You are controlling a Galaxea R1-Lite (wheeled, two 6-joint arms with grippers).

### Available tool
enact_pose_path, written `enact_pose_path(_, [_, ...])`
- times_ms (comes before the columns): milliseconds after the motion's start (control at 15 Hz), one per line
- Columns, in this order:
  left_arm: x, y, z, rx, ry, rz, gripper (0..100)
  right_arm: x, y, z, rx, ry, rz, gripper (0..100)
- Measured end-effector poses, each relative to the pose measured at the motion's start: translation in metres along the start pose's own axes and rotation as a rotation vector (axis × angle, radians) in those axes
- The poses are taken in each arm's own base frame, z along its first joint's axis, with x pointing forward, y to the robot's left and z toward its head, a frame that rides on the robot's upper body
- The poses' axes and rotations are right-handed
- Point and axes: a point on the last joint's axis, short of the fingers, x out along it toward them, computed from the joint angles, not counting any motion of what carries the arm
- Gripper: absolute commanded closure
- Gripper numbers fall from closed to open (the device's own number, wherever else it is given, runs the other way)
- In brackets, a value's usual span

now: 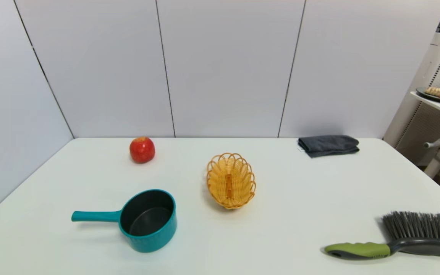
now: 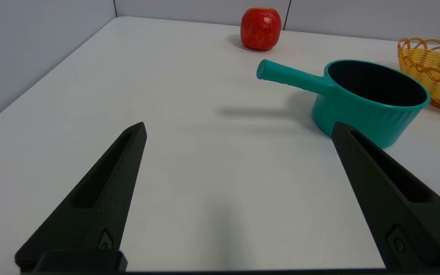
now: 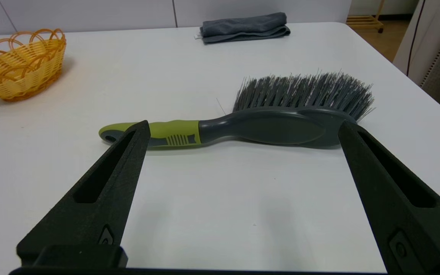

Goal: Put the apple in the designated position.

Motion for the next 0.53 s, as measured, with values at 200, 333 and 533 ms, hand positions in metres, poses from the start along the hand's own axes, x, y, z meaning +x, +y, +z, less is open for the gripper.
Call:
enact_pose_path(200, [0.0, 0.0, 0.0, 0.0, 0.0, 0.0, 0, 0.0, 0.0, 0.0, 0.0, 0.0, 0.0, 0])
enact_pose_path(333, [0.0, 0.0, 0.0002, 0.0, -0.002, 0.0, 0, 0.0, 0.0, 0.0, 0.0, 0.0, 0.0, 0])
enact_pose_path(533, [0.0019, -0.0001, 0.0023, -0.002, 0.016, 0.004, 0, 0.0, 0.0, 0.0, 0.0, 0.0, 0.0, 0])
